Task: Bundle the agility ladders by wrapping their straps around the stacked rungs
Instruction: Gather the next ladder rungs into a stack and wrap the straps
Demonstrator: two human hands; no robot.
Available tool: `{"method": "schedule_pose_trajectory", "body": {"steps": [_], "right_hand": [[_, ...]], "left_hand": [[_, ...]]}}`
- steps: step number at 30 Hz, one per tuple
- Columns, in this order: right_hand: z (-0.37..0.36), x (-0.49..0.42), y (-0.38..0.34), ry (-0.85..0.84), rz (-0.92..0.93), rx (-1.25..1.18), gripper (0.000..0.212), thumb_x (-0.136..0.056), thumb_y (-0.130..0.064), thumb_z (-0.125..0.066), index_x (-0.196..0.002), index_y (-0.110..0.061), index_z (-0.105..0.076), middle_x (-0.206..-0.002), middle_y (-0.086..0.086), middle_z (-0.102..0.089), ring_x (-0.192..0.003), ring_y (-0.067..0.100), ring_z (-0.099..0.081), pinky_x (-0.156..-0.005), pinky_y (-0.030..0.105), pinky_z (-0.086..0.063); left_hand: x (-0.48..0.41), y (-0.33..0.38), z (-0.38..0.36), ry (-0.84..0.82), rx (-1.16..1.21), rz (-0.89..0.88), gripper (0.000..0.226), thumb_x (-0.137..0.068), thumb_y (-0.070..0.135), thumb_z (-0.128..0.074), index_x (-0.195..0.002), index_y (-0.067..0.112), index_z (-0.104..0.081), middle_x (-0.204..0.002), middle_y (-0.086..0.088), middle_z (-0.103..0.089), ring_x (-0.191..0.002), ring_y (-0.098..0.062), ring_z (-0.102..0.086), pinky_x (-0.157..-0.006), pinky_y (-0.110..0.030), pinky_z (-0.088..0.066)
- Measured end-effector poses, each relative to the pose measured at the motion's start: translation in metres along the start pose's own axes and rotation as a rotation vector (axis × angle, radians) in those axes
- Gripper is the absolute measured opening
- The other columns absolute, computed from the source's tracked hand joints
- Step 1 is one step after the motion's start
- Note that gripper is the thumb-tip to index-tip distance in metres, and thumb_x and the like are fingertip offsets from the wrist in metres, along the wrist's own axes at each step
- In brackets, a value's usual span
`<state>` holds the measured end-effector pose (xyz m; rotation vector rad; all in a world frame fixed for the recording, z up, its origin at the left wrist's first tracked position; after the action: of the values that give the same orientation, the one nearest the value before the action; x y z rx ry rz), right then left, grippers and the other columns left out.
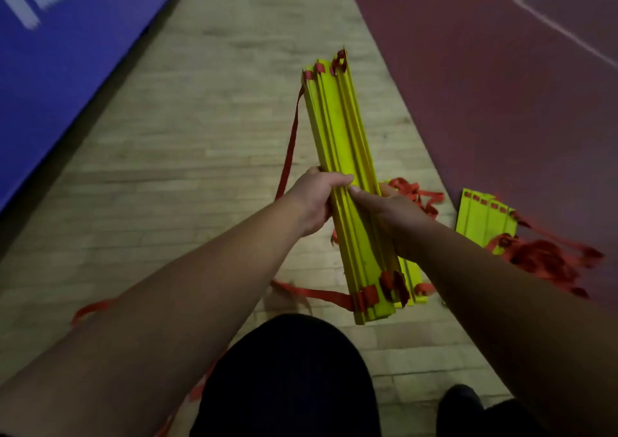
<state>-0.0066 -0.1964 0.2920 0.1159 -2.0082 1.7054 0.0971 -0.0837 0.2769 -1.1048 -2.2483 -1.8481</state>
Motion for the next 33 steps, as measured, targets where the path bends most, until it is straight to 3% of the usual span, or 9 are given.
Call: {"method": "schedule_pose_trajectory", "body": {"steps": [2,4,7,13,18,21,24,28,33], "right_hand": [[-0.001,0.023,-0.023,0.0,0.045,-0.041,0.049,-0.099,-0.036,-0.078,-0.138,-0.012,-0.061,-0.119,0.023,-0.077,-0.11,0.047,-0.075,-0.097,0.073,-0.056],[-0.003,0.047,-0.042,0.001,0.081,-0.082,0.052,-0.097,-0.04,-0.079,-0.139,-0.014,-0.062,-0.12,0.021,-0.077,-0.109,0.047,-0.075,-0.096,0.072,-0.057],[-0.007,0.079,-0.062,-0.002,0.148,-0.139,0.048,-0.1,-0.04,-0.075,-0.141,-0.016,-0.063,-0.12,0.015,-0.079,-0.11,0.037,-0.077,-0.101,0.061,-0.059],[-0.011,0.126,-0.066,0.0,0.196,-0.201,0.038,-0.103,-0.047,-0.068,-0.131,-0.021,-0.069,-0.115,0.01,-0.081,-0.106,0.029,-0.079,-0.093,0.049,-0.064],[-0.017,0.124,-0.053,-0.056,0.178,-0.075,0.042,-0.096,-0.04,-0.079,-0.13,-0.017,-0.071,-0.111,0.011,-0.082,-0.104,0.03,-0.079,-0.096,0.053,-0.063],[-0.013,0.114,-0.047,-0.091,0.109,-0.036,0.029,-0.099,-0.024,-0.076,-0.124,-0.01,-0.074,-0.109,0.017,-0.081,-0.097,0.035,-0.079,-0.081,0.044,-0.065],[-0.001,0.103,-0.049,-0.01,0.04,-0.039,0.028,-0.099,-0.027,-0.068,-0.117,-0.008,-0.077,-0.093,0.014,-0.076,-0.077,0.03,-0.073,-0.068,0.039,-0.06],[0.012,0.085,-0.057,0.05,0.094,-0.057,0.024,-0.096,-0.028,-0.064,-0.115,-0.021,-0.077,-0.109,0.021,-0.078,-0.102,0.045,-0.076,-0.091,0.067,-0.061],[0.009,0.075,-0.058,0.037,0.107,-0.085,0.025,-0.105,-0.025,-0.065,-0.128,-0.019,-0.072,-0.113,0.011,-0.081,-0.105,0.033,-0.079,-0.098,0.06,-0.061]], "left_hand": [[0.025,0.028,-0.016,0.025,-0.069,-0.064,0.065,-0.087,0.033,-0.084,-0.143,0.009,-0.06,-0.128,-0.014,-0.076,-0.112,-0.032,-0.077,-0.084,-0.044,-0.065],[0.049,0.051,-0.029,0.068,-0.171,-0.11,0.059,-0.098,0.055,-0.073,-0.144,0.021,-0.058,-0.13,-0.004,-0.074,-0.114,-0.026,-0.075,-0.093,-0.046,-0.063],[0.076,0.072,-0.043,0.089,-0.191,-0.124,0.07,-0.094,0.076,-0.062,-0.143,0.026,-0.06,-0.134,-0.004,-0.074,-0.118,-0.026,-0.074,-0.101,-0.052,-0.06],[0.114,0.077,-0.067,0.008,-0.05,-0.171,0.044,-0.096,0.035,-0.082,-0.133,0.013,-0.073,-0.116,-0.011,-0.082,-0.105,-0.03,-0.08,-0.085,-0.044,-0.065],[0.115,0.054,-0.064,-0.02,0.091,-0.179,0.037,-0.095,0.013,-0.081,-0.13,0.006,-0.073,-0.119,-0.019,-0.079,-0.105,-0.033,-0.079,-0.079,-0.04,-0.067],[0.107,0.043,-0.054,-0.039,0.146,-0.159,0.045,-0.094,0.007,-0.078,-0.137,0.008,-0.067,-0.126,-0.022,-0.076,-0.107,-0.039,-0.077,-0.079,-0.05,-0.067],[0.096,0.051,-0.043,0.017,0.147,-0.196,0.044,-0.089,0.002,-0.081,-0.13,0.014,-0.068,-0.125,-0.018,-0.078,-0.118,-0.044,-0.073,-0.097,-0.067,-0.059],[0.086,0.061,-0.034,0.025,0.097,-0.193,0.047,-0.09,0.006,-0.082,-0.131,0.02,-0.068,-0.12,-0.012,-0.08,-0.114,-0.039,-0.076,-0.099,-0.066,-0.059],[0.075,0.064,-0.029,0.035,0.067,-0.195,0.044,-0.089,0.004,-0.083,-0.127,0.021,-0.067,-0.114,-0.01,-0.082,-0.107,-0.036,-0.078,-0.091,-0.06,-0.063]]}}
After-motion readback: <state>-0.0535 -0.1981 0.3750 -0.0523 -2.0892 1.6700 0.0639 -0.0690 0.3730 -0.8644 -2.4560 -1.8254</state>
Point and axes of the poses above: each hand's wrist, its own x-axis away from the middle knuckle, its own z-axis out of the back of the hand, y = z × x, the point moved 7 cm from there along -x, towards the middle knuckle
